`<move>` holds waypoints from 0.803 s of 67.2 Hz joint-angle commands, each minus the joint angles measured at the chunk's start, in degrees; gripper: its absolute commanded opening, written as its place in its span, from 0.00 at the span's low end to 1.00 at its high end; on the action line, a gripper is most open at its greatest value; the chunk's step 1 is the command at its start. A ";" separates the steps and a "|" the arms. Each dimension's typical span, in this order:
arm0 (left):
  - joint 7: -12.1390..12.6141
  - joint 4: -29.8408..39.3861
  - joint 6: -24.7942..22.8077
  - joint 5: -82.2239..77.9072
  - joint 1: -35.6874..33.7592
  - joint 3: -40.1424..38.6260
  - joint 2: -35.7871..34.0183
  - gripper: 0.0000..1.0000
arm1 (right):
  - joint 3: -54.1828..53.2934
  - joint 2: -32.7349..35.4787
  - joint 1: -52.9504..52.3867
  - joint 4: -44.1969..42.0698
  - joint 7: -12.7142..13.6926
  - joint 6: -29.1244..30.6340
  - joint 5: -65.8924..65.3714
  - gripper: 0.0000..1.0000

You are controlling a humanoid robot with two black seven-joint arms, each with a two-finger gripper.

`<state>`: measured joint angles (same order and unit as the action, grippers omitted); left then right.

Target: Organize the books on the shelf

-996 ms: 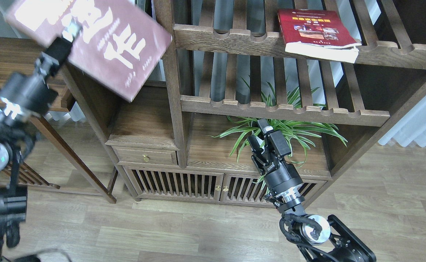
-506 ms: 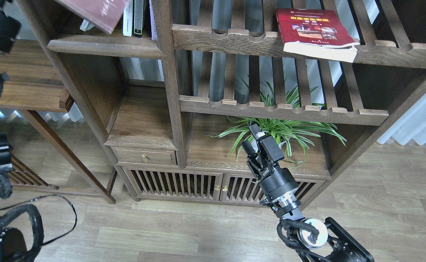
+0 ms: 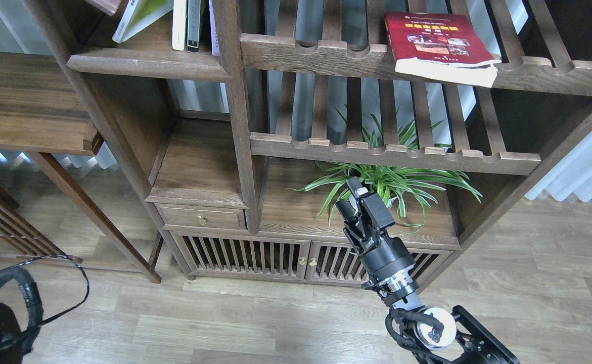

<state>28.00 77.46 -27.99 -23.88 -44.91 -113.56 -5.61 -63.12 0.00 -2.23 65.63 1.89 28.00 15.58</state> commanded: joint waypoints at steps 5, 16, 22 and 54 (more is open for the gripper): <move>0.00 -1.00 -0.01 -0.90 -0.27 -0.35 0.08 0.00 | 2.56 0.00 -0.76 -1.73 -0.04 0.00 -0.03 0.94; 0.00 -3.81 -0.01 -2.13 -0.88 -1.32 0.07 0.00 | 2.82 0.00 -2.43 -3.92 -0.05 0.00 -0.03 0.94; 0.00 -5.30 -0.01 -3.45 -2.55 -1.49 0.08 0.00 | 3.17 0.00 -2.43 -4.37 -0.05 0.00 -0.03 0.94; -2.77 -12.60 -0.01 -15.32 -11.25 1.94 -0.10 0.00 | 3.70 0.00 -2.17 -4.37 -0.05 0.00 0.24 0.98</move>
<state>26.46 65.98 -27.99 -36.63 -55.20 -111.77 -5.64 -59.34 0.00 -4.61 61.26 1.84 28.00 15.77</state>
